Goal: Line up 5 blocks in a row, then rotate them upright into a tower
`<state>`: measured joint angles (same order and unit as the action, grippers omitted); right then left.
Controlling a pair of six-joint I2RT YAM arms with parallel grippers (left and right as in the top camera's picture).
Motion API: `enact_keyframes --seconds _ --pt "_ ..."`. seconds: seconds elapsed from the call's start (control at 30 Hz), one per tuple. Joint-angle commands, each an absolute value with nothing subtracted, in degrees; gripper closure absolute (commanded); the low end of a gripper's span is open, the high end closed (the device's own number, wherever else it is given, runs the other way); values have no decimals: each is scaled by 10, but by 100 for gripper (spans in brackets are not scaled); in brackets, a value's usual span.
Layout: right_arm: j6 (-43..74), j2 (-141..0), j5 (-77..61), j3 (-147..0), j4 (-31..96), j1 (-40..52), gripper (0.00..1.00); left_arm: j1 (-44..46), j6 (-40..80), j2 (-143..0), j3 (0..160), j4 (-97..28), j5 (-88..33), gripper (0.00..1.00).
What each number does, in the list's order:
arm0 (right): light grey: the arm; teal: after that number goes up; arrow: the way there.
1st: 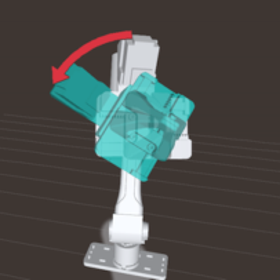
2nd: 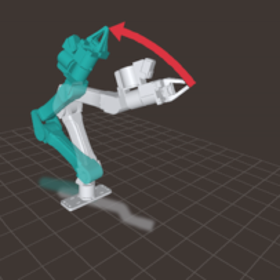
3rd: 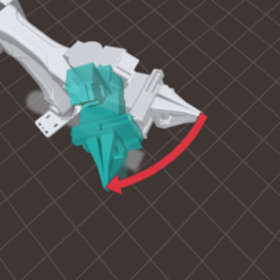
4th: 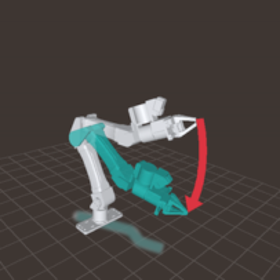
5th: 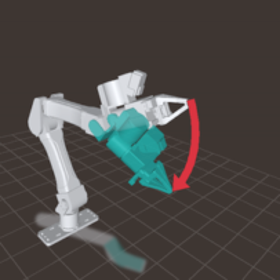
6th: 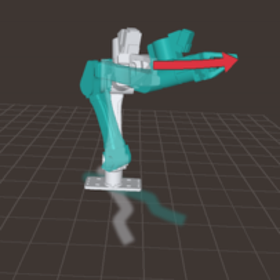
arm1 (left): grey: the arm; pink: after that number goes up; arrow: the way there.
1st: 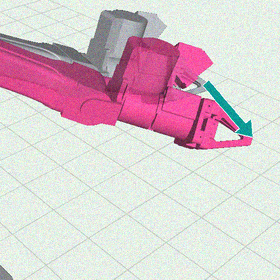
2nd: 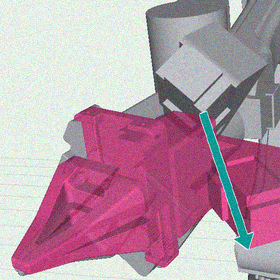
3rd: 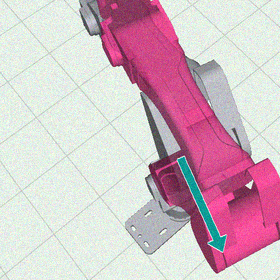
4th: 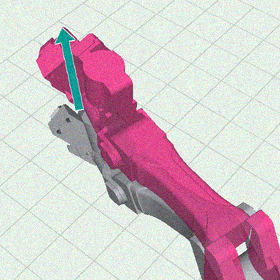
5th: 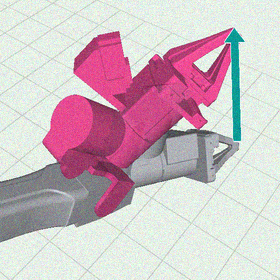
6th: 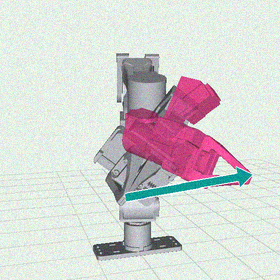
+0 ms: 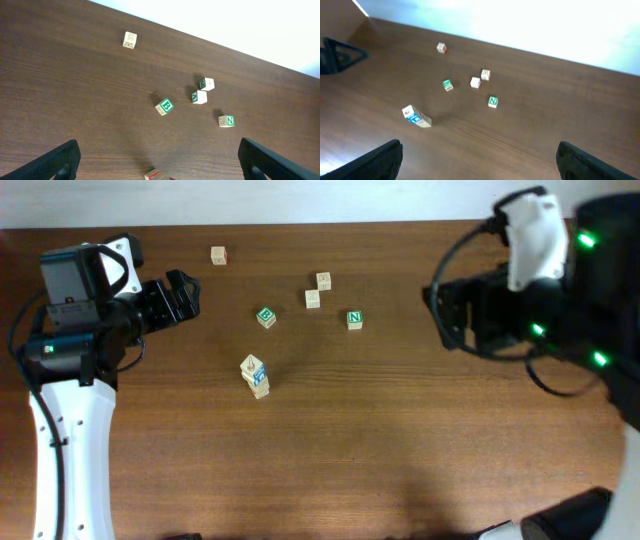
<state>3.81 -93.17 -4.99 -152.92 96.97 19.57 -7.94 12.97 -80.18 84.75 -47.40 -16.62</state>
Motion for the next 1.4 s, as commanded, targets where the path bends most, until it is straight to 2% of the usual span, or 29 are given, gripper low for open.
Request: enact_keyframes --seconds 0.0,0.33,0.47,0.53,0.6,0.73,1.03,1.17,1.37 --pt "10 -912 -15 -1537 973 195 2 -79 119 -800 853 -475 -165 1" --pt "-26 -905 9 -1531 969 187 2 -79 119 -800 853 -475 -165 1" --pt "-58 -871 5 -1460 889 164 2 -79 119 -800 853 -475 -165 1" --pt "-58 -821 -4 -1354 805 145 2 -79 119 -800 853 -475 -165 1" --pt "-58 -729 -25 -1161 664 110 2 -79 119 -800 853 -475 -165 1" --pt "-104 -595 -50 -886 472 72 2 -79 119 -800 853 -475 -165 1" --pt "-116 -274 -58 -320 86 22 2 -79 119 -800 853 -475 -165 1" --pt "-116 -171 -65 -170 12 22 2 -79 119 -800 853 -475 -165 1" --pt "-116 -43 -69 -34 0 22 2 -79 119 -800 853 -475 -165 1"
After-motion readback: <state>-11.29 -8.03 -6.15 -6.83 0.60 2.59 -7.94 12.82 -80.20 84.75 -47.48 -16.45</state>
